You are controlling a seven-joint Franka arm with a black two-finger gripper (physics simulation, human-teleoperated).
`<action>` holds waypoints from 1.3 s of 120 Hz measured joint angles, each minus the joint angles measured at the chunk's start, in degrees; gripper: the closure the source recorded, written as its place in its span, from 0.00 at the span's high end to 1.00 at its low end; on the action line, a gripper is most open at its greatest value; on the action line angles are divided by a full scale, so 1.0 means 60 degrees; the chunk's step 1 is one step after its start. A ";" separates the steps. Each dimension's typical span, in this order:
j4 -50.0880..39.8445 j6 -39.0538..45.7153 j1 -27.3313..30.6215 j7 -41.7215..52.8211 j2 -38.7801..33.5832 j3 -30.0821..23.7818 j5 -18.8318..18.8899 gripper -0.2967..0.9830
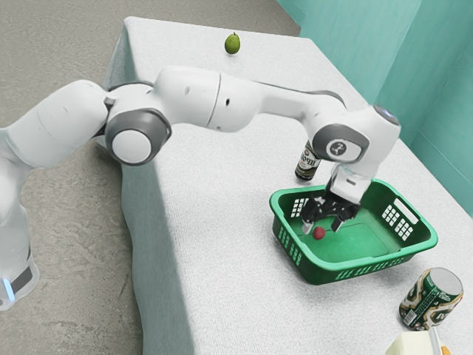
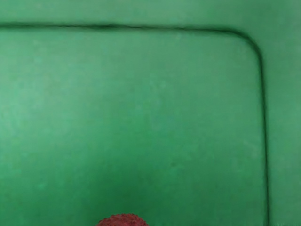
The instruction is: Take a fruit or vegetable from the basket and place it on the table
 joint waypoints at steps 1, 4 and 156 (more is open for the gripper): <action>0.0001 0.0004 0.0000 0.0008 0.0006 0.0000 0.0000 0.77; 0.0000 0.0014 0.0001 0.0033 0.0021 0.0000 0.0000 0.77; -0.0016 0.0239 0.0193 0.0548 0.0322 0.0002 0.0012 0.69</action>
